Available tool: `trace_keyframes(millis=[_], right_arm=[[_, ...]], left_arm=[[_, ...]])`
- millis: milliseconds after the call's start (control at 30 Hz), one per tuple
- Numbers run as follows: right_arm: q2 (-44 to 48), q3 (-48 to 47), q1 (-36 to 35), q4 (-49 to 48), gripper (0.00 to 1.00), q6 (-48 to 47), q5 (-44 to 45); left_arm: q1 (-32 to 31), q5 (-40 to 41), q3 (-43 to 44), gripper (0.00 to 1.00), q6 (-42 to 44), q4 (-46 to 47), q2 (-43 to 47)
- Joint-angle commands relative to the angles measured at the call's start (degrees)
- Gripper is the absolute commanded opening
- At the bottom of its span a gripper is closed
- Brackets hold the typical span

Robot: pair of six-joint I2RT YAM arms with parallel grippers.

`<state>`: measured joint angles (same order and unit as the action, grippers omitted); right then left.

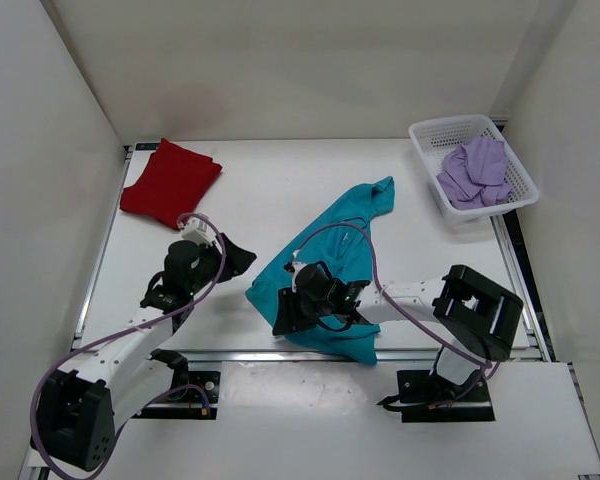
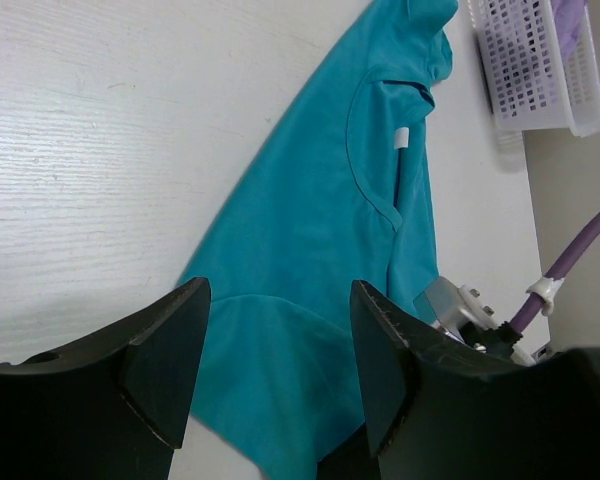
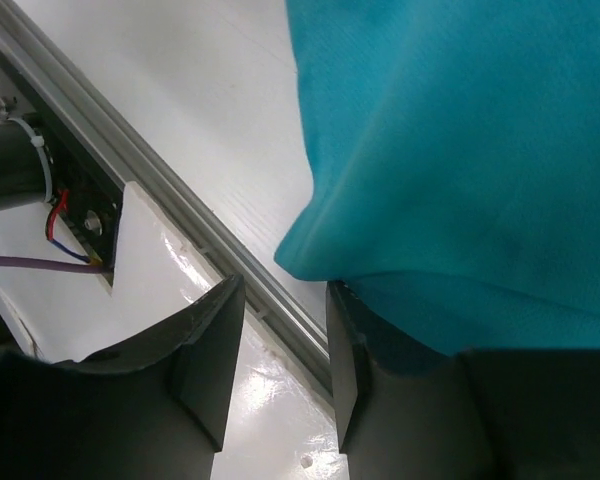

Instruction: Fold and stack the t-shirts

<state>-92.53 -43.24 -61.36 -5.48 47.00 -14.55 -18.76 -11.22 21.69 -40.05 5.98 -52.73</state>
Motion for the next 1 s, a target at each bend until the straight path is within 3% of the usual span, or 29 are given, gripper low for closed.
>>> trace_keyframes(millis=[0, 300, 767, 967], right_arm=[[0.4, -1.0, -0.1, -0.9, 0.36, 1.8, -0.3], [-2.2, -2.2, 1.3, -1.5, 0.36, 2.9, -1.9], [-3.6, -2.5, 4.5, -3.1, 0.27, 4.4, -3.0], [-4.5, -2.3, 4.5, -2.7, 0.15, 4.5, -4.1]], left_arm=[[0.9, -0.9, 0.7, 0.68, 0.6, -0.4, 1.6], [0.0, -0.7, -0.2, 0.68, -0.2, 1.0, 0.3], [-0.4, -1.4, -1.2, 0.68, -0.7, 2.7, -0.1], [-0.4, -1.0, -1.0, 0.68, -0.1, 2.7, -0.6]])
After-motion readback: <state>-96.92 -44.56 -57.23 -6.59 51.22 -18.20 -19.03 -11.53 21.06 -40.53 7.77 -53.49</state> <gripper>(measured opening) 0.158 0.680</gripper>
